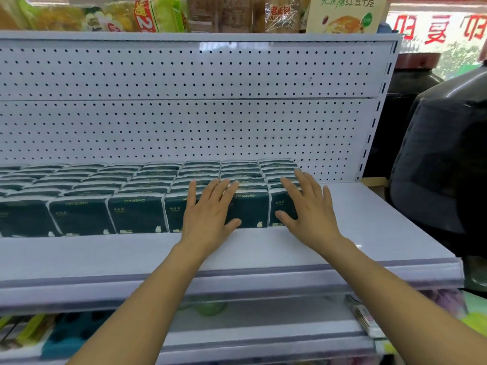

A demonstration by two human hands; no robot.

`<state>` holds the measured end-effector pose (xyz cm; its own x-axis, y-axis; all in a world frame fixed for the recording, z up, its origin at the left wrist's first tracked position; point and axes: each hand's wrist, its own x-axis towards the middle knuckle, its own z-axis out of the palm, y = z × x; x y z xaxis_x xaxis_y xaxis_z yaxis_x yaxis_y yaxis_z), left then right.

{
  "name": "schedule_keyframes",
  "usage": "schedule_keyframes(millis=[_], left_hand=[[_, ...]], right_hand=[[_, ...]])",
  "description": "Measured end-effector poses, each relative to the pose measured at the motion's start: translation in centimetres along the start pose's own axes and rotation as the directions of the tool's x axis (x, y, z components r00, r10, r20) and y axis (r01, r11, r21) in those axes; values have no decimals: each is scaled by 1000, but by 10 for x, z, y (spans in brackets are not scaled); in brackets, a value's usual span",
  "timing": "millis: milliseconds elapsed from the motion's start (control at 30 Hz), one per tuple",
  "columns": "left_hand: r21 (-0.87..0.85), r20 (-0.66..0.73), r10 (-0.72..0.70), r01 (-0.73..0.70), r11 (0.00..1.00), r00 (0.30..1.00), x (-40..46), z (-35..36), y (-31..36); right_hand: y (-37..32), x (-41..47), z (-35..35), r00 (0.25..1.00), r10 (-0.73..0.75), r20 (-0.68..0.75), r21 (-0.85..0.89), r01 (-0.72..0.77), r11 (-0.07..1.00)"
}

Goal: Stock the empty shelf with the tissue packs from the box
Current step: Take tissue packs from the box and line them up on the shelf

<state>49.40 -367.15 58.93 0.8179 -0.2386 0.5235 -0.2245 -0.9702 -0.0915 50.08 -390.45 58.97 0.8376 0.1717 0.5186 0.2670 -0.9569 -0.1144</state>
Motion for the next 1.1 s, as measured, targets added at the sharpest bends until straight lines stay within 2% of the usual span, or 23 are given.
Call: schedule_keyframes(millis=[133, 267, 433, 600, 800, 933, 1100], left_hand=[[-73, -268, -26, 6, 997, 963, -46, -13, -6], [-114, -328, -78, 43, 993, 942, -107, -32, -30], [11, -228, -138, 144, 989, 964, -193, -57, -89], [101, -160, -254, 272, 957, 954, -290, -87, -165], [241, -2, -372, 362, 901, 928, -421, -118, -276], [305, 126, -477, 423, 853, 870, -504, -131, -345], [298, 253, -572, 499, 814, 780, -590, -127, -408]], right_hand=[[-36, -27, -8, 963, -149, -225, 87, 172, 981], [-82, -53, -6, 921, -240, -305, 157, 298, 942], [-167, -85, 8, 898, -370, -239, 201, 418, 886], [-280, -120, 31, 842, -512, -170, 262, 539, 800], [-441, -177, 66, 814, -579, -48, 336, 559, 758], [-529, -217, 92, 778, -628, 24, 388, 571, 723], [-604, -257, 128, 745, -636, 203, 438, 512, 739]])
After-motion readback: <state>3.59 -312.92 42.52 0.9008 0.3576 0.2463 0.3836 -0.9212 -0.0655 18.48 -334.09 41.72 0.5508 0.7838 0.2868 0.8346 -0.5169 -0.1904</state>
